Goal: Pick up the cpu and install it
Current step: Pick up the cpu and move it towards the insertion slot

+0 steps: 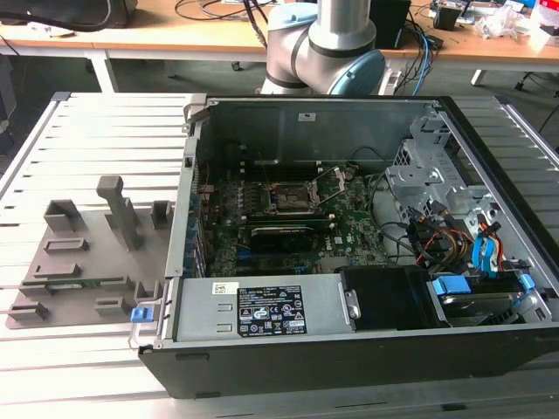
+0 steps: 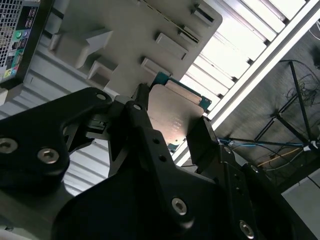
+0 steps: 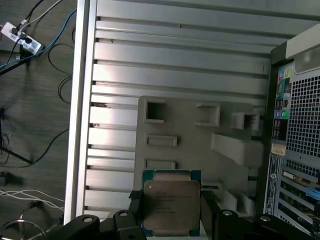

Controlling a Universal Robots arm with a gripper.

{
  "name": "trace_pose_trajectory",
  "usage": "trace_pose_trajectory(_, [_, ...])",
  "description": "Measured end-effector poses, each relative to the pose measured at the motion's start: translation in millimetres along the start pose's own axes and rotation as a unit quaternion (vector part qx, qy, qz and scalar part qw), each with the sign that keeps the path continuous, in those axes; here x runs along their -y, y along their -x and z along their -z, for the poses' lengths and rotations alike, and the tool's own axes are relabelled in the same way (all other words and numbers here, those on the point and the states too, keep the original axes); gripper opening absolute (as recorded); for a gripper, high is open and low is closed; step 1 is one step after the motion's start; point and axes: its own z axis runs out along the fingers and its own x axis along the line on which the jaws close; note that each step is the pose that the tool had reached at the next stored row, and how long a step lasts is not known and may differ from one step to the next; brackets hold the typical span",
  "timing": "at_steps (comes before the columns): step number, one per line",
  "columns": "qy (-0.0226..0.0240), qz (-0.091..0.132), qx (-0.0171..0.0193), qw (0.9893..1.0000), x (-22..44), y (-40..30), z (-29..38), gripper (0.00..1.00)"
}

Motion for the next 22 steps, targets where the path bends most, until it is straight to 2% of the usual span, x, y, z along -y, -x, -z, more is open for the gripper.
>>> trace_pose_trajectory(7, [0.0000,0.000,0.0000,1.0000,-0.5,0.7,15.7,0.55])
trace_pose_trajectory(9, [0.0001,0.000,0.0001,1.0000,-2.3,1.1,20.0,0.55])
trace_pose_trajectory(11, [0.0014,0.000,0.0001,1.0000,-4.0,1.3,22.0,0.55])
trace_pose_trajectory(13, [0.0049,0.000,0.0004,1.0000,-5.8,1.5,22.7,0.55])
trace_pose_trajectory(15, [0.0050,0.000,0.0004,1.0000,-7.8,1.9,23.5,0.55])
trace_pose_trajectory(18, [0.0051,0.000,0.0002,1.0000,-15.1,3.5,24.3,0.55])
trace_pose_trajectory(21, [0.0050,0.000,0.0001,1.0000,-15.4,3.5,24.3,0.55])
trace_pose_trajectory(22, [0.0048,0.000,0.0002,1.0000,-15.8,6.4,24.1,0.55])
